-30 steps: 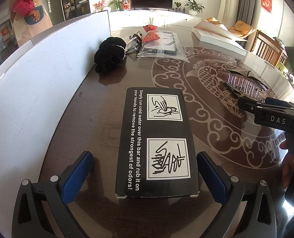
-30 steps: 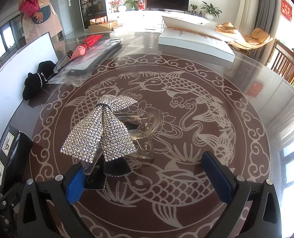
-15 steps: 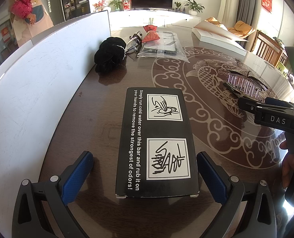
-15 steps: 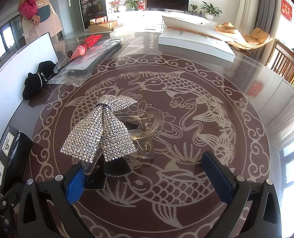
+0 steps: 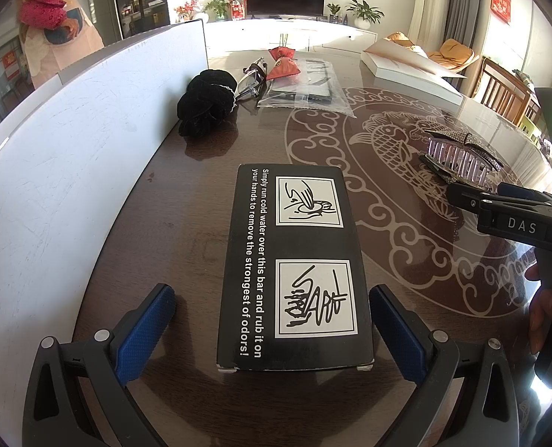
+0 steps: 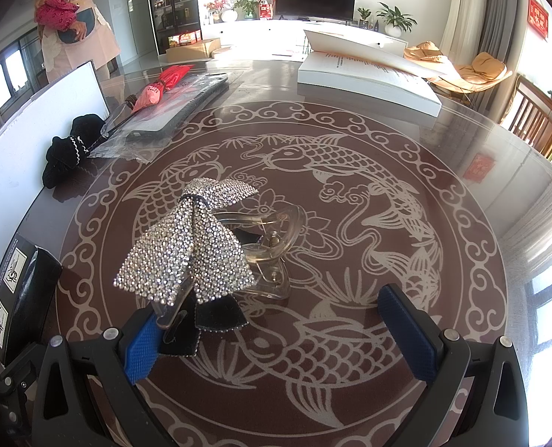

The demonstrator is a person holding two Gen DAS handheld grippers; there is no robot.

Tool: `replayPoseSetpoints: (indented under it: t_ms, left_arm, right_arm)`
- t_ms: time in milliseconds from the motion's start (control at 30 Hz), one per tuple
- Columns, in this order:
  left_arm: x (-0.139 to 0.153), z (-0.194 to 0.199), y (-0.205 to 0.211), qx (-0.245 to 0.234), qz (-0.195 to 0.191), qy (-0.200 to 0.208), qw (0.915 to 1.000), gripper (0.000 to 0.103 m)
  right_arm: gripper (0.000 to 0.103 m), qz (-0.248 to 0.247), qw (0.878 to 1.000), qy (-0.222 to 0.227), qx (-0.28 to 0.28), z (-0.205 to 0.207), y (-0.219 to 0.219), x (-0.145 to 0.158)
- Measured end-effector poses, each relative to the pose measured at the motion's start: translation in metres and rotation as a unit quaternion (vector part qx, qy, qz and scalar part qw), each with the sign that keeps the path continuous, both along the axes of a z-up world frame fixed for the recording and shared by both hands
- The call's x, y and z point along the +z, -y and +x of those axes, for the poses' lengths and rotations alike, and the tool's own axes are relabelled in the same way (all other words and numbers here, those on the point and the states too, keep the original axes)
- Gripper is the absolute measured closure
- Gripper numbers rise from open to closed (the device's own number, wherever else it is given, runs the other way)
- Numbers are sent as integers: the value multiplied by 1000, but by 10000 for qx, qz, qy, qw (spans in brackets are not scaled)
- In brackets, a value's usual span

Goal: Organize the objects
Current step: 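Reach the left tool to the black soap bar box while the right tool holds the bow, then grasp the black soap bar box with the left tool and lift it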

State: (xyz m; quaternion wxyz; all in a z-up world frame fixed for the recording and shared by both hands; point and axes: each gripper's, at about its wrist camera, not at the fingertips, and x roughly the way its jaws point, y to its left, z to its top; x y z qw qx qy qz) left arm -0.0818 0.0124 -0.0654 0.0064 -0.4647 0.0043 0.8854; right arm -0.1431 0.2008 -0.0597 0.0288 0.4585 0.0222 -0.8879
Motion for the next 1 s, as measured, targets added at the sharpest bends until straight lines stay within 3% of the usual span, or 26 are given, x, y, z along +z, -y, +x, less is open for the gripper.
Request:
replayPoseSetpoints:
  t_ms: [500, 567, 633, 700, 767, 867, 900, 933, 967, 1000]
  left_arm:
    - [-1, 0, -1, -13, -11, 17, 10000, 0]
    - [1, 1, 0, -181, -8, 90, 9998, 0]
    - [1, 6, 3, -421, -12, 105, 9991, 0]
    - [3, 12, 11, -253, -6, -23, 9997, 8]
    - [6, 14, 12, -241, -21, -215, 9995, 43]
    - [6, 13, 11, -241, -53, -286, 9993, 44]
    - [6, 13, 12, -243, -38, -293, 9993, 44]
    - [7, 13, 12, -242, -4, -299, 9993, 44]
    - [7, 13, 13, -236, 43, -299, 9993, 44]
    - [7, 14, 15, -225, 97, -298, 9993, 44]
  right_arm:
    - [0, -1, 10000, 0, 2, 0, 0, 0]
    - [0, -3, 10000, 16, 11, 0, 0, 0]
    - [0, 6, 9993, 309, 203, -6, 1, 1]
    - [0, -93, 9979, 539, 356, -10, 2, 4]
    - [0, -215, 9980, 442, 406, -7, 1, 11]
    - [1, -375, 9975, 283, 519, -8, 6, 18]
    - [5, -438, 9974, 265, 511, -10, 6, 19]
    - [31, -502, 9970, 289, 504, -12, 7, 17]
    - [49, -491, 9970, 345, 485, -13, 8, 15]
    - [51, -427, 9975, 324, 471, -13, 10, 17]
